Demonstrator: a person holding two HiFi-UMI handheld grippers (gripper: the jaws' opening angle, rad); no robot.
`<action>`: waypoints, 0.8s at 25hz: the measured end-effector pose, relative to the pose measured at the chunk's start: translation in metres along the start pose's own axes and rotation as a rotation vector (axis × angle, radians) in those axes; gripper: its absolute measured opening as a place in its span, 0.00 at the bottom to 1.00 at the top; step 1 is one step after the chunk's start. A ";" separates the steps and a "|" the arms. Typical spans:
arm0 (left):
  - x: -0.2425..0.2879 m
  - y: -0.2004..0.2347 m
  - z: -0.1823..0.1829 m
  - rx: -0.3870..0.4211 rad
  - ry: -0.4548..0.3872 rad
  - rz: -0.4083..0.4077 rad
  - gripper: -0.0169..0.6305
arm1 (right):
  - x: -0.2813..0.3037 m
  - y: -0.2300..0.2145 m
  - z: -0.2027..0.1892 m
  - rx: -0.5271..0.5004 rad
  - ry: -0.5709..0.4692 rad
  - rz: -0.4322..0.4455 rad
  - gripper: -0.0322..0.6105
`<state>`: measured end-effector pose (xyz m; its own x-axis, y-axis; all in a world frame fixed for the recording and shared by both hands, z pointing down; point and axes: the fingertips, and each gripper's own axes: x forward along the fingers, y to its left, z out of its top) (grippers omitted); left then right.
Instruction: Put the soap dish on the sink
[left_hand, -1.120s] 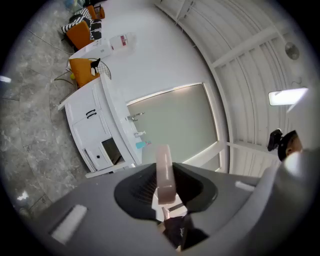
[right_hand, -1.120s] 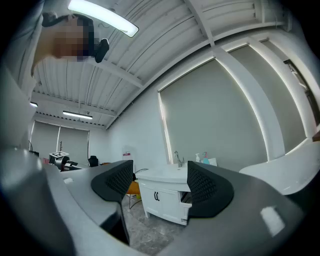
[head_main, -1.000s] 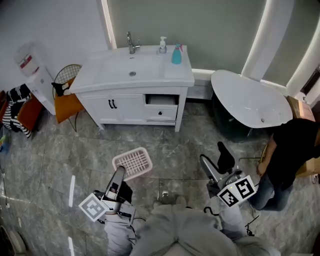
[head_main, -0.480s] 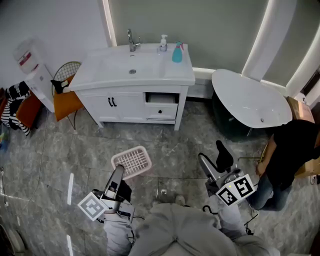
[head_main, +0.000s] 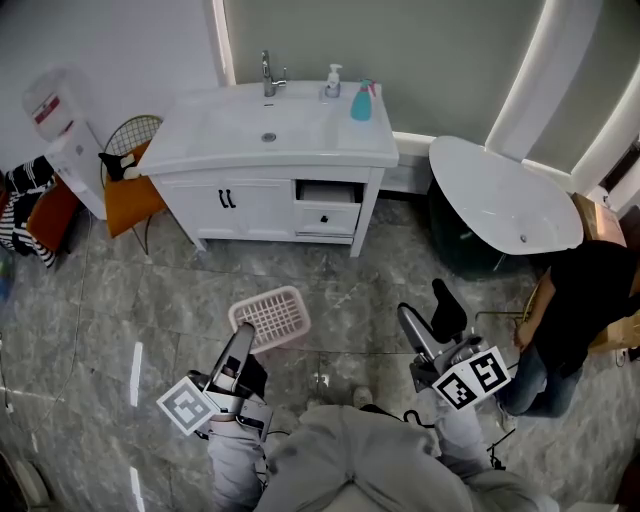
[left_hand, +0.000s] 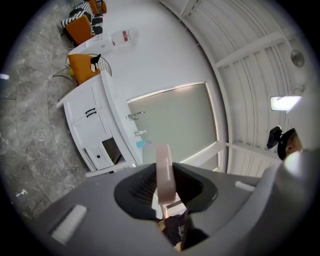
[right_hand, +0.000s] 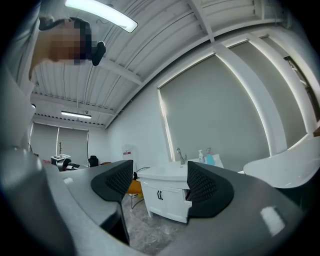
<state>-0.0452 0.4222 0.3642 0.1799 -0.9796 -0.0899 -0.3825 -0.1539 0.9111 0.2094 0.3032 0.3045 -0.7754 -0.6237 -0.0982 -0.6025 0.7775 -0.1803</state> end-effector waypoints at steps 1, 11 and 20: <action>0.000 0.003 0.003 0.001 0.006 0.001 0.25 | 0.003 0.002 -0.001 0.000 0.001 -0.004 0.58; 0.030 0.024 0.029 -0.002 0.050 0.004 0.25 | 0.038 -0.004 -0.009 -0.003 0.015 -0.029 0.58; 0.092 0.039 0.046 -0.010 0.043 0.019 0.25 | 0.086 -0.053 -0.011 0.021 0.027 -0.026 0.58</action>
<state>-0.0850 0.3198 0.3735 0.2118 -0.9758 -0.0549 -0.3776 -0.1336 0.9163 0.1726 0.2094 0.3161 -0.7643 -0.6414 -0.0662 -0.6191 0.7587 -0.2028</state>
